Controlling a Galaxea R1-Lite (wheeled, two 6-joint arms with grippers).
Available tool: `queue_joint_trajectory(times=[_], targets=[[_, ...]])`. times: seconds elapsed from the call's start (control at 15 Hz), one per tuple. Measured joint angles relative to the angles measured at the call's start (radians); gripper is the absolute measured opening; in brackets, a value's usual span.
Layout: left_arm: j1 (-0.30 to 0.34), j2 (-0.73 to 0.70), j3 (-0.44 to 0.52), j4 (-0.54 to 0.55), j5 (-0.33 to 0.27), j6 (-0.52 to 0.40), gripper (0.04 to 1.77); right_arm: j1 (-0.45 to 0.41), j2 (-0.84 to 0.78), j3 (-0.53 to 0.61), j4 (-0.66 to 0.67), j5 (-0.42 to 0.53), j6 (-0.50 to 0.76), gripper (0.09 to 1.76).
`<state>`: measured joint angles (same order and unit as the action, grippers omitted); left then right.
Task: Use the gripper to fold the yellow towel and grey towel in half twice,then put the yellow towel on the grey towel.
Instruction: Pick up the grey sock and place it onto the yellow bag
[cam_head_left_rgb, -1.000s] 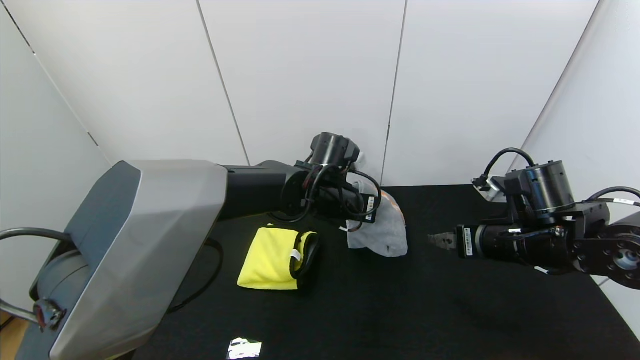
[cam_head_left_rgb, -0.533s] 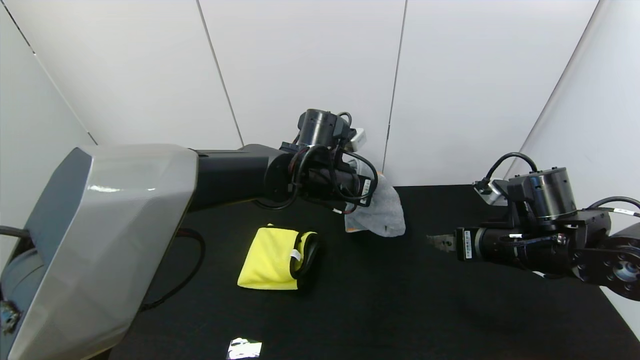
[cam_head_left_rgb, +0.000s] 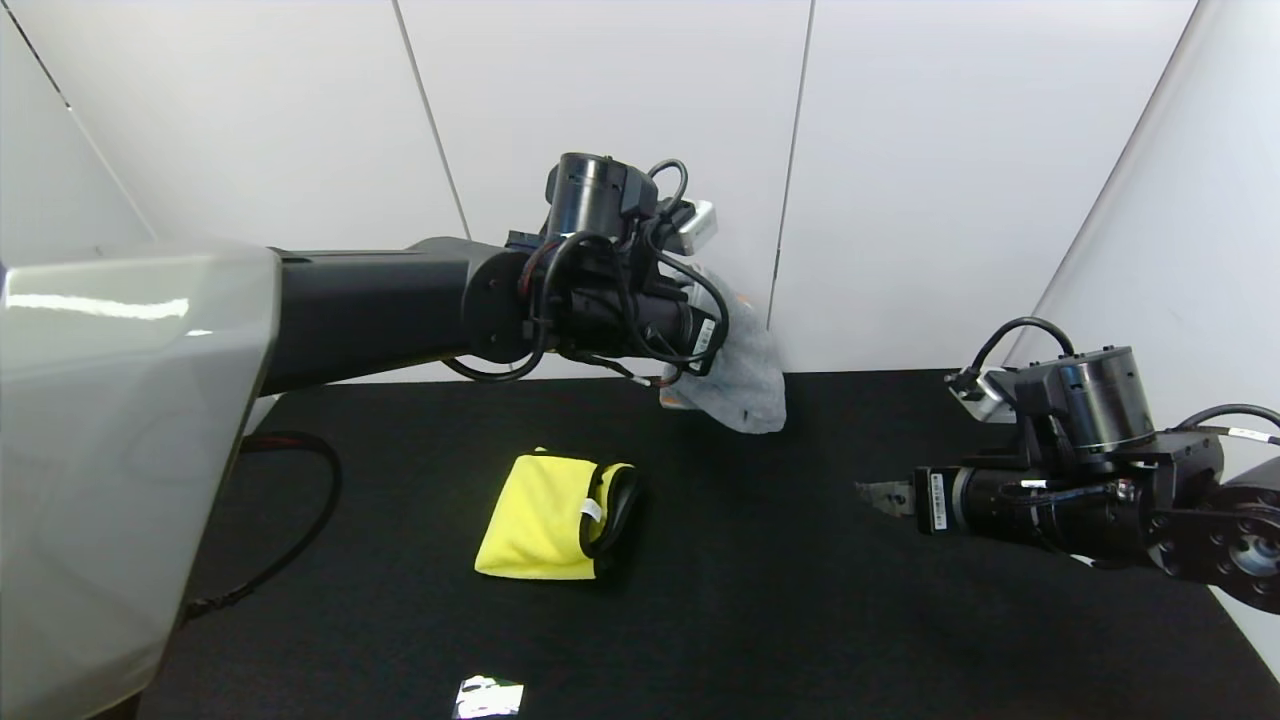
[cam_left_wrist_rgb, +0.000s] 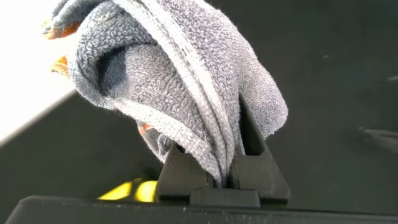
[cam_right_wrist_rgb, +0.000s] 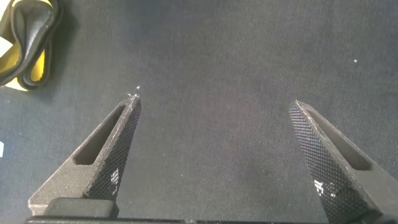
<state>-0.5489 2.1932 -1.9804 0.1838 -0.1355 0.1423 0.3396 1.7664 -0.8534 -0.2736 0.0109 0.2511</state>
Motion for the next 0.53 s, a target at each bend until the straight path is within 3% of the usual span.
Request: queue_joint_trajectory(times=[0.2,0.53], targets=[[0.027,-0.027,0.006,0.024,-0.001,0.058,0.21,0.000,-0.001,0.008,-0.006,0.000,0.000,1.71],[0.103,-0.074,0.015,0.177,-0.003,0.130,0.21,0.001,0.004,0.016,-0.007,0.000,0.001,1.71]])
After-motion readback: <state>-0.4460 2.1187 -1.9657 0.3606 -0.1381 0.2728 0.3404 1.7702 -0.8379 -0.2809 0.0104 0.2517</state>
